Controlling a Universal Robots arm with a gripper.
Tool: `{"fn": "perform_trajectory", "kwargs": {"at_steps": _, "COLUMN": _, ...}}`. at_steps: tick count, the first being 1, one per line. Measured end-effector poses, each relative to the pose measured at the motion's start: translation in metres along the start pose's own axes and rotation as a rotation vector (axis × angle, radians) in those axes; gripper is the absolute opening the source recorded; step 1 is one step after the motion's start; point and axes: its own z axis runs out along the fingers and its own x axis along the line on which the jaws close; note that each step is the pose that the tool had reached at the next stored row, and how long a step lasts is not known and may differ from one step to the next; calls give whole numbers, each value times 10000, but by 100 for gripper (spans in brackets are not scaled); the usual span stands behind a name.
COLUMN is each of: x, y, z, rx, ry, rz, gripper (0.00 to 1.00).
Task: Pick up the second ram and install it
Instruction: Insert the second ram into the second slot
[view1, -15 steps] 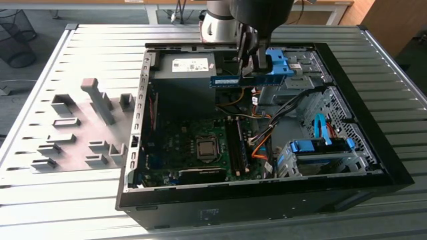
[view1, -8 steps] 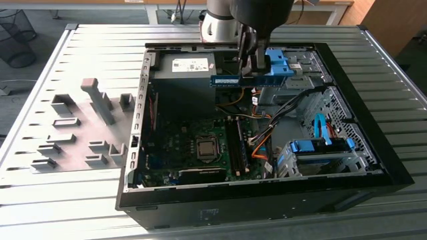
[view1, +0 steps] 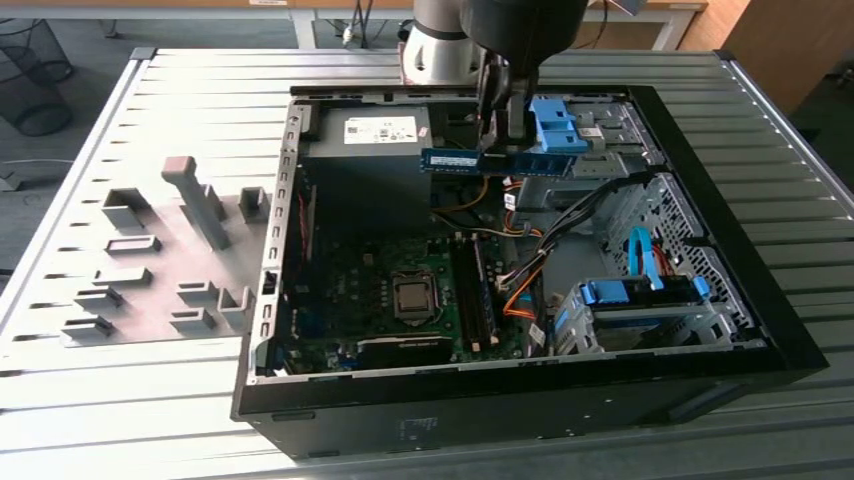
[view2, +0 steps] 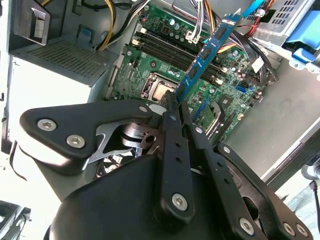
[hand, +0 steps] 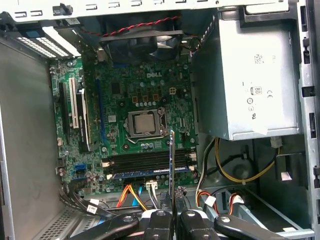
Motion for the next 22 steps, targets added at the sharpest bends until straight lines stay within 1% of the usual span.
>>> {"fn": "perform_trajectory", "kwargs": {"at_steps": 14, "x": 0, "y": 0, "z": 0, "rx": 2, "ry": 0, "rz": 49, "gripper": 14}}
{"fn": "perform_trajectory", "kwargs": {"at_steps": 18, "x": 0, "y": 0, "z": 1, "rx": 12, "ry": 0, "rz": 342, "gripper": 14}}
{"fn": "perform_trajectory", "kwargs": {"at_steps": 22, "x": 0, "y": 0, "z": 2, "rx": 30, "ry": 1, "rz": 857, "gripper": 14}}
